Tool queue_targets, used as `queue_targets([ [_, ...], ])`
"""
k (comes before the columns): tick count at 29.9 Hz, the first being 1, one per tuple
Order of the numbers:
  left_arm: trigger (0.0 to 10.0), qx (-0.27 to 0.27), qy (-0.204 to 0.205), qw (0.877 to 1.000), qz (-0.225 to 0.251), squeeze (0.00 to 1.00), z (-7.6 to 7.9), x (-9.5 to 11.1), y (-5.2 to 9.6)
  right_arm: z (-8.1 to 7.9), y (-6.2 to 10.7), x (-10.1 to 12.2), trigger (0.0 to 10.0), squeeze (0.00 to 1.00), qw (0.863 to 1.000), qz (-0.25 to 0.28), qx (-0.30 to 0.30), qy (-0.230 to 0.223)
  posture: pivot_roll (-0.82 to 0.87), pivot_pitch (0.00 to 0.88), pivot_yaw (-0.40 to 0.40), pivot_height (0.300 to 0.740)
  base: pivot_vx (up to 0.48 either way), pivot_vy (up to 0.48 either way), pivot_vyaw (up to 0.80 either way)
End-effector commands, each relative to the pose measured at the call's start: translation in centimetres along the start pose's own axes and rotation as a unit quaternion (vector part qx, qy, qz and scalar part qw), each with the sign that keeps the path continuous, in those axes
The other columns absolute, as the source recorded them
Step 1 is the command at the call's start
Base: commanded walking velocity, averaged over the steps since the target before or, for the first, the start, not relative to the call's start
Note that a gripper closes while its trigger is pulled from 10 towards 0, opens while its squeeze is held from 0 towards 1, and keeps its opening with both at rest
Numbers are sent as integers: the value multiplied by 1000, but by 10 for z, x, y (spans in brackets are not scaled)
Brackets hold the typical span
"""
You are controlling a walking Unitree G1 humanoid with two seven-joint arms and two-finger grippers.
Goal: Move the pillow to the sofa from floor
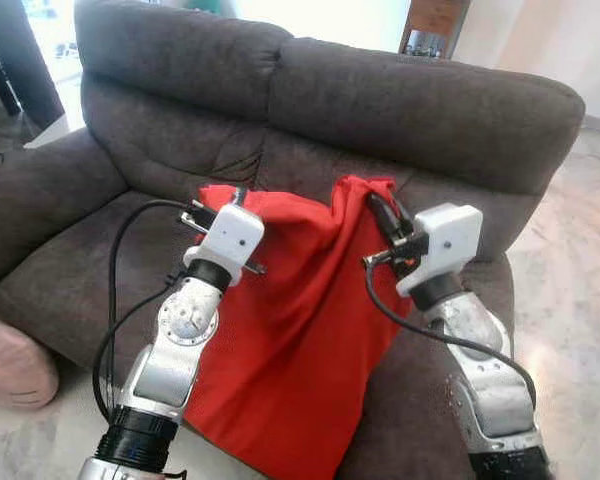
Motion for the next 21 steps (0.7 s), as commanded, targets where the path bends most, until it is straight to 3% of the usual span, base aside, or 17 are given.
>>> queue_targets([
  [1, 10000, 34, 0, 997, 65, 0, -19, 34, -9, -4, -7, 45, 10000, 0, 996, 86, 9, 12, 108, 0, -68, 740, 0, 0, 0],
  [6, 10000, 61, -9, 995, 81, 0, -37, 44, -14, -7, -13, 66, 10000, 0, 993, 118, 16, 17, 109, 0, -70, 740, 0, 0, 0],
  [10, 10000, 60, -5, 995, 82, 0, -39, 45, -16, -6, -13, 68, 10000, 0, 992, 124, 14, 9, 110, 0, -70, 740, 0, 0, 0],
  [21, 10000, 0, 1, 998, 57, 0, -11, 31, -9, -4, -5, 28, 10000, 0, 999, 48, 17, 5, 106, 0, -71, 740, 0, 0, 0],
])
Point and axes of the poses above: a point about 5 cm out from each wrist's last joint towards the gripper, its own y axis pointing back from the gripper into the wrist, its own x axis along the axis of the wrist's last joint, z = x × y, the point moved 5 cm from there along -y, pointing out of the wrist towards the gripper, and after that the axes turned 12 degrees about -y, right-handed, at the moved point
